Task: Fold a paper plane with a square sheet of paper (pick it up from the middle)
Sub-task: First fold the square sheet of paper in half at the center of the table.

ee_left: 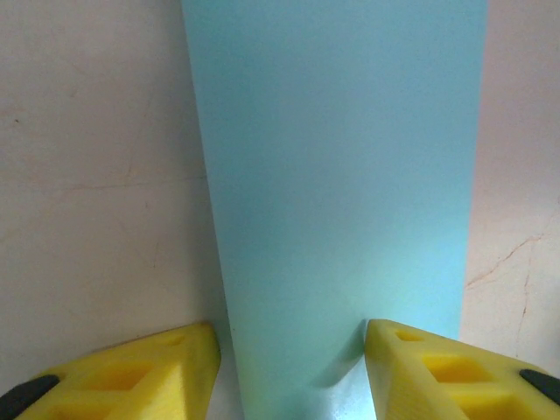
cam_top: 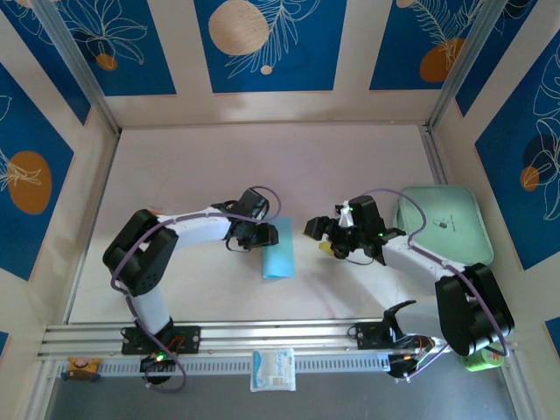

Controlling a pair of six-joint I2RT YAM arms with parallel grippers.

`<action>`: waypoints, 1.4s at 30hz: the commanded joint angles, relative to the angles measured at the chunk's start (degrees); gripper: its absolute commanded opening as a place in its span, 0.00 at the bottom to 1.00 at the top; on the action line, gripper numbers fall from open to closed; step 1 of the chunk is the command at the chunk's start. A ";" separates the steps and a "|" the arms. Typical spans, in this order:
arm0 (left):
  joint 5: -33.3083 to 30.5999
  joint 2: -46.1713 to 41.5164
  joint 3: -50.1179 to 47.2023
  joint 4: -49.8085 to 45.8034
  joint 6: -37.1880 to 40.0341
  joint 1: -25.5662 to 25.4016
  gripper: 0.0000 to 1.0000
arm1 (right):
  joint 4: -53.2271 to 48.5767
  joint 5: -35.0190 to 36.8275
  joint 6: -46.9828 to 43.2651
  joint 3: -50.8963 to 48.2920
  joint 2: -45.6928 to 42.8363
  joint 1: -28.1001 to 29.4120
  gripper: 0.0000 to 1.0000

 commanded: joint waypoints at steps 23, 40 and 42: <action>-7.28 2.16 0.38 -5.58 0.44 0.55 0.45 | -1.45 -0.29 0.32 1.72 -0.12 0.27 0.86; -7.20 5.43 2.84 -8.63 4.75 0.46 0.53 | -1.80 -0.32 0.02 1.62 -0.12 0.18 0.86; -7.70 5.83 3.08 -9.30 4.87 0.47 0.54 | -1.80 -0.31 0.09 1.62 -0.07 0.17 0.86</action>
